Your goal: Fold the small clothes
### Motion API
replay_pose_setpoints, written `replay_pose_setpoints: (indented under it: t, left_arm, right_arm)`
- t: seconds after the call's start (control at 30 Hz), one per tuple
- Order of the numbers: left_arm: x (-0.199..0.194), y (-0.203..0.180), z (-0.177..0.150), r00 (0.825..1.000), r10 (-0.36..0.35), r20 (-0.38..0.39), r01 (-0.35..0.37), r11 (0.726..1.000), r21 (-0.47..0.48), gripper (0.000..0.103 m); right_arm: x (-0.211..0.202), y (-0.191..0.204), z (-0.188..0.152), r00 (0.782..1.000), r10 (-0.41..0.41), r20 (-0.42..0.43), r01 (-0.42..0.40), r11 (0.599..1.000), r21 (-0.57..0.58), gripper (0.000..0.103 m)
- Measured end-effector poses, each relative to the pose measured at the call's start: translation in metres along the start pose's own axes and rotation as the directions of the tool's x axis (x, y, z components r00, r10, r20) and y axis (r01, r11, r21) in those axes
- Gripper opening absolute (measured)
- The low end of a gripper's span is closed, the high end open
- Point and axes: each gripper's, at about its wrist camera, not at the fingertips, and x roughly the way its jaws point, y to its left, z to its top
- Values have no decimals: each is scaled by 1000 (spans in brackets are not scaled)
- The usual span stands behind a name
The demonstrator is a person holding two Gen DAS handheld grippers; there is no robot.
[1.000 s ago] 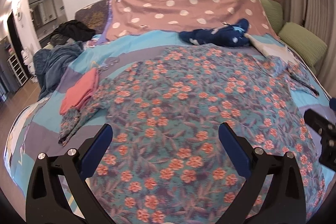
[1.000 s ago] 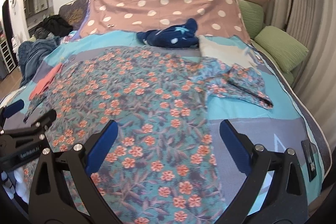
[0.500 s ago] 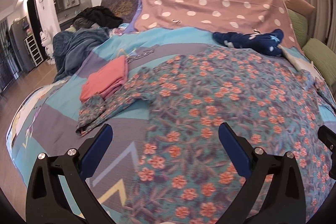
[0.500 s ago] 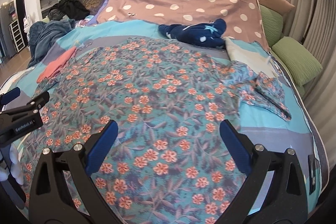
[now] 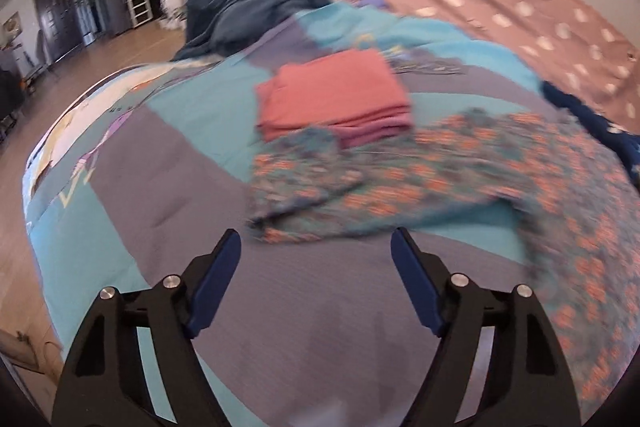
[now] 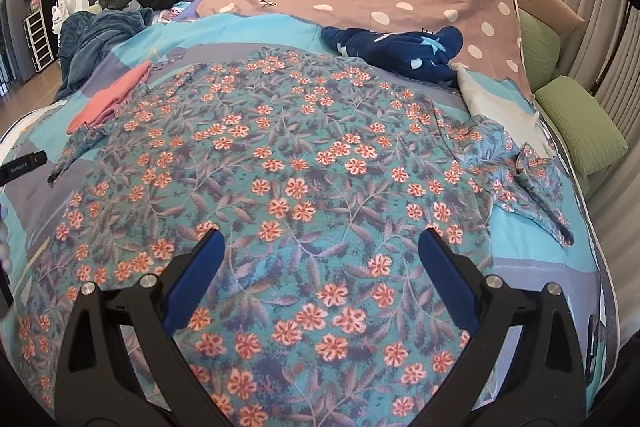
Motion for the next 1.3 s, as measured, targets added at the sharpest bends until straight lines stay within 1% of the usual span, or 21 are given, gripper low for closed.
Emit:
replay_pose_setpoints:
  t: [0.07,0.17,0.2,0.33,0.37,0.43,0.5,0.53,0.57,0.63,0.73,0.8,0.9,1.0,1.03,1.07,1.1,1.17,1.2,1.23,1.3]
  left_arm:
    - [17,7,11,1000,4,-30,-4,1000,8,75]
    - [43,7,28,990,-96,-99,95,995,-18,69]
    - [48,3,31,988,-109,-111,108,994,-15,68]
    - [76,-22,41,980,-119,-160,128,991,47,68]
    - [83,-25,41,978,-118,-175,130,990,57,64]
    - [100,-29,40,970,-105,-219,121,991,59,50]
    - [112,-25,39,960,-123,-251,131,991,12,28]
    - [117,-21,39,955,-155,-253,155,988,-23,19]
    - [119,-16,40,950,-188,-249,179,982,-58,4]
    - [115,-10,42,952,-204,-229,187,978,-96,3]
    - [86,-10,52,954,-260,-147,245,963,-112,3]
    - [59,-17,62,944,-318,-86,309,945,-105,3]
    - [0,-54,75,902,-432,10,432,902,-1,3]
    - [-53,-108,76,833,-551,50,540,830,139,3]
    - [-71,-133,71,799,-599,47,582,791,191,4]
    - [-83,-154,65,772,-635,36,612,757,229,4]
    - [-90,-168,57,751,-660,18,635,730,252,4]
    - [-98,-208,32,685,-726,-65,709,644,288,4]
    - [-100,-219,22,667,-738,-98,728,618,298,4]
    - [-98,-237,5,656,-740,-148,739,591,322,4]
    - [-89,-258,-18,674,-710,-207,727,587,356,4]
  right_arm:
    - [5,0,2,1000,-1,-10,1,1000,3,99]
    - [12,1,4,1000,0,-30,0,1000,8,99]
    - [14,2,4,999,0,-36,0,1000,9,99]
    - [19,3,5,999,0,-52,1,1000,14,99]
    - [19,2,5,999,-3,-53,4,1000,14,99]
    - [20,-1,4,998,-11,-55,12,1000,18,99]
    - [21,-4,4,998,-17,-59,18,1000,26,99]
    - [22,-6,3,998,-21,-63,23,999,31,99]
    - [22,-7,3,998,-23,-66,25,999,35,99]
    - [23,-10,3,997,-22,-72,25,999,43,99]
    - [24,-13,4,997,-17,-70,20,999,46,99]
    - [25,-14,6,998,-14,-66,17,999,46,99]
    - [26,-16,11,998,-1,-56,5,998,63,99]
    - [23,-21,15,999,21,-39,-18,995,96,99]
    - [23,-23,15,999,25,-36,-21,994,104,99]
    - [22,-27,16,999,30,-33,-26,993,115,99]
    - [22,-31,16,999,35,-33,-30,992,126,99]
    - [22,-43,14,998,54,-40,-47,986,161,99]
    - [23,-50,13,996,71,-49,-60,981,183,99]
    - [26,-59,11,993,95,-63,-80,975,207,99]
    - [30,-70,11,986,143,-85,-118,963,243,95]
